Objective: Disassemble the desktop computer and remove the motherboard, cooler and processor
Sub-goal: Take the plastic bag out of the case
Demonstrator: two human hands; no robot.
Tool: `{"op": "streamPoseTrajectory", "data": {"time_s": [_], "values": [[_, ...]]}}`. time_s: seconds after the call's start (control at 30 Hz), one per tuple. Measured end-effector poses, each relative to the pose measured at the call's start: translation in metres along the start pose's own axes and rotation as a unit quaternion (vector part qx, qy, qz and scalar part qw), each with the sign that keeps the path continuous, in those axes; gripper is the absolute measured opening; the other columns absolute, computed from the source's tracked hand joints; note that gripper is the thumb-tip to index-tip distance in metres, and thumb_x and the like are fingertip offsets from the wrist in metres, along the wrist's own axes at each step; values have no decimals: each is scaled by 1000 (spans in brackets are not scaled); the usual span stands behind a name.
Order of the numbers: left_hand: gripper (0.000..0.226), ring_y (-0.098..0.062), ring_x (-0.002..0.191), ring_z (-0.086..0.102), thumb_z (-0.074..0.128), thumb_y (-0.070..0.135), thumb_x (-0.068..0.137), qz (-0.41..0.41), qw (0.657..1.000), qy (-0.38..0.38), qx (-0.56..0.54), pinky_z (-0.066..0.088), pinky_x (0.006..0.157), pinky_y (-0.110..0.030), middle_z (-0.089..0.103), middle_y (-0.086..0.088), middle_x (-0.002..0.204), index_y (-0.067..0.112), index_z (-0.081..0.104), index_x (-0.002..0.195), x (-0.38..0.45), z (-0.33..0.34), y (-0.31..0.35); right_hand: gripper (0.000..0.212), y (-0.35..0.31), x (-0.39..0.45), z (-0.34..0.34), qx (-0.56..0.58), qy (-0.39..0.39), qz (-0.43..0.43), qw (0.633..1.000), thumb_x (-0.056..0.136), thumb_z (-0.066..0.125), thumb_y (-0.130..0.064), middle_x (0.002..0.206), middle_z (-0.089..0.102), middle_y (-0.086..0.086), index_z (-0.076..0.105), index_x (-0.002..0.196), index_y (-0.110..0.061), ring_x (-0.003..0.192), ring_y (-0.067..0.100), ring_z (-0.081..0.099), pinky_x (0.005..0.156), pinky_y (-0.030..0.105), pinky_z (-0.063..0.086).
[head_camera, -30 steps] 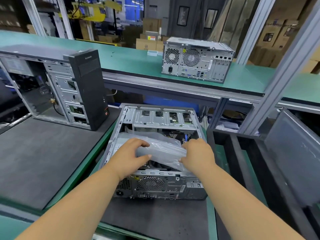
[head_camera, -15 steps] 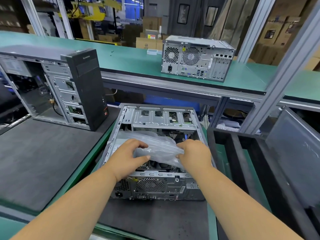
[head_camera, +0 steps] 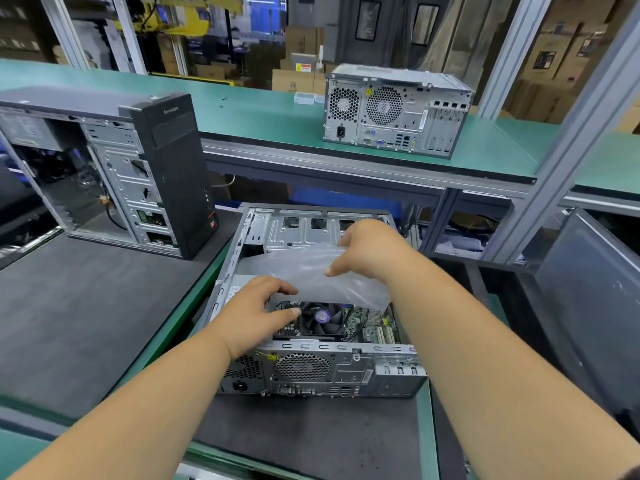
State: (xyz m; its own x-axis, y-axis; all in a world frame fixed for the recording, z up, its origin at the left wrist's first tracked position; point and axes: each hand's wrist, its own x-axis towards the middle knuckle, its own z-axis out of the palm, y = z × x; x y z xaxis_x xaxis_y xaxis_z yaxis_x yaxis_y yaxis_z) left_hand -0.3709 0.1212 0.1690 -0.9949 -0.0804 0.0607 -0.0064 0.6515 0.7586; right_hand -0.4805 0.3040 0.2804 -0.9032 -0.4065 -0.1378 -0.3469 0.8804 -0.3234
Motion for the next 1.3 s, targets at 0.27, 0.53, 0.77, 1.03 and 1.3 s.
{"op": "streamPoseTrajectory", "data": {"time_s": [0.27,0.53,0.77,1.03,1.3], "values": [[19,6,108,51,67,31,85,10,999,48,-14,39,95,-21,57,20,110,39,65,102,-9,4,5,53,45,-16,2,109,-20,33,993,70,85,-39,118,67,-4,68,118,-22,85,14,62,72,28,47],[9,-3,76,57,61,31,91,-24,990,103,-90,44,66,-12,65,9,86,29,69,87,-15,22,35,44,97,-49,-15,207,37,48,976,66,86,-41,105,63,-14,73,106,-28,83,0,55,68,23,42],[30,-12,82,63,53,47,92,-120,983,49,-126,46,70,-30,71,9,83,32,72,74,-20,53,74,15,138,-92,-26,320,97,44,942,72,83,-31,90,71,-18,76,86,-34,81,4,66,66,25,49],[66,-26,106,66,58,58,81,-184,877,7,-444,50,95,-37,69,-14,114,13,54,128,-25,86,121,10,164,-125,-36,501,19,10,865,86,72,-21,87,77,4,76,92,-14,79,23,74,69,33,58],[61,-35,122,55,54,46,89,-76,791,51,-605,41,103,-54,57,-15,134,11,49,139,-53,87,120,18,142,-123,15,317,-177,-55,930,90,63,-28,99,73,4,72,98,-15,87,17,68,74,31,56]]}}
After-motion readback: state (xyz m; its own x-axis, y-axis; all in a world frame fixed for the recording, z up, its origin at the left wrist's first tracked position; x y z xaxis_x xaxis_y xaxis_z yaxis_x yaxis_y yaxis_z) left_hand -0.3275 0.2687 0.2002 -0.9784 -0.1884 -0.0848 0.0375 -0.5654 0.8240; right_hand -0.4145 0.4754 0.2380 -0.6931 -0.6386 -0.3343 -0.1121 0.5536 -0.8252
